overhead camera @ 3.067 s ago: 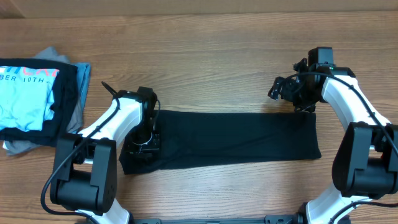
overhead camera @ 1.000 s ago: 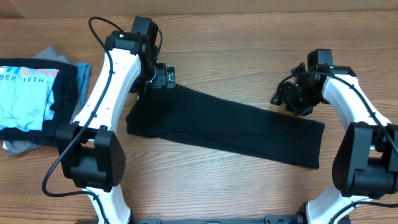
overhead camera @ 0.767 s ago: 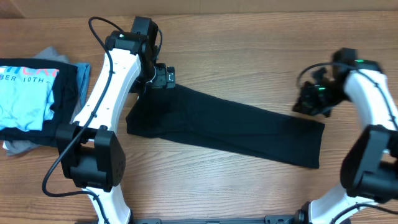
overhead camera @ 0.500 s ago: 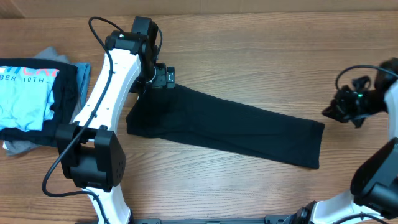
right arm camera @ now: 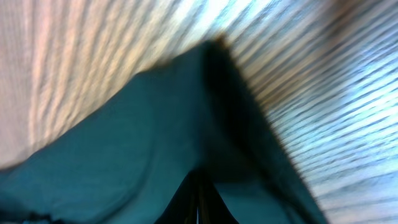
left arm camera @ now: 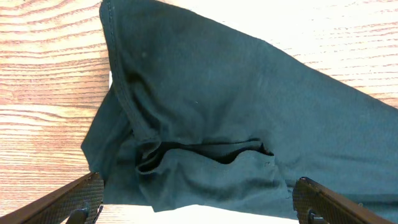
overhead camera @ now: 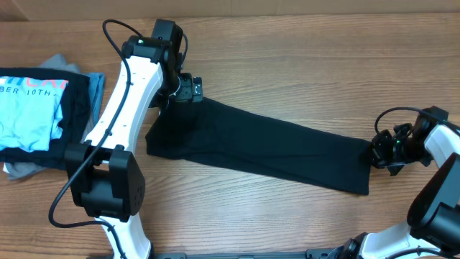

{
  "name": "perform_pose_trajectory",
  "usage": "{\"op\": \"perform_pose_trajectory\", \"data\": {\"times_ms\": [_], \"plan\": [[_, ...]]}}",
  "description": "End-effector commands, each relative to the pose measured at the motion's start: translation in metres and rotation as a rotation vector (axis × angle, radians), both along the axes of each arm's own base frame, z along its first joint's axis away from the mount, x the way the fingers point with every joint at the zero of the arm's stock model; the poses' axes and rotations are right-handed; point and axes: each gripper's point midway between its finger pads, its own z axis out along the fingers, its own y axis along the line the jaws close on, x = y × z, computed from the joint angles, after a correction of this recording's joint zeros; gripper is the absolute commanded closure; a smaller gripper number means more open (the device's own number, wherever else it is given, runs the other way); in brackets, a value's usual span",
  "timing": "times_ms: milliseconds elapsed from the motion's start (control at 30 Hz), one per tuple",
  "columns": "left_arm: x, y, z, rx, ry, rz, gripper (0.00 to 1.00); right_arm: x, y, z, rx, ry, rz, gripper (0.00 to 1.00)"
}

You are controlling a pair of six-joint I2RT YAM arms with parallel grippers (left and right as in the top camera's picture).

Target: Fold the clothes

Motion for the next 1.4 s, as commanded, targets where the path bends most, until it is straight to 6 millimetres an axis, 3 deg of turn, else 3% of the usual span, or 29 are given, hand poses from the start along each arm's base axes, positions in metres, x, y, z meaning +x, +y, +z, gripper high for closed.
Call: {"op": "perform_pose_trajectory", "data": {"times_ms": [0,167,500,633,700,800,900,1067,1167,1367], "plan": [[0.002,-0.001,-0.001,-0.01,0.002,-0.003,0.0,-0.003,-0.018,-0.007,-0.104,0.043,-0.058,0.96],[0.002,-0.001,-0.001,-0.01,0.002,-0.003,0.0,-0.013,-0.038,-0.015,-0.224,0.118,-0.094,0.96],[0.002,-0.001,-0.001,-0.01,0.002,-0.003,0.0,0.004,-0.04,-0.021,-0.274,0.069,-0.069,0.96],[0.002,-0.001,-0.001,-0.01,0.002,-0.003,0.0,0.025,-0.063,0.01,-0.339,0.047,-0.086,0.96],[0.002,-0.001,-0.001,-0.01,0.001,-0.003,0.0,0.032,-0.08,0.039,-0.404,0.066,-0.094,0.96],[0.002,-0.001,-0.001,-0.01,0.002,-0.003,0.0,0.044,-0.084,0.076,-0.422,0.051,-0.087,0.96],[0.002,-0.001,-0.001,-0.01,0.001,-0.003,0.0,0.05,-0.068,0.097,-0.407,0.044,-0.016,0.96],[0.002,-0.001,-0.001,-0.01,0.002,-0.003,0.0,0.048,-0.015,0.091,-0.267,0.044,0.146,0.96],[0.002,-0.001,-0.001,-0.01,0.002,-0.003,0.0,0.041,0.005,0.074,-0.252,0.075,0.202,0.96],[0.002,-0.001,-0.001,-0.009,0.002,-0.003,0.0,0.032,0.024,0.028,-0.252,0.07,0.25,0.96]]}}
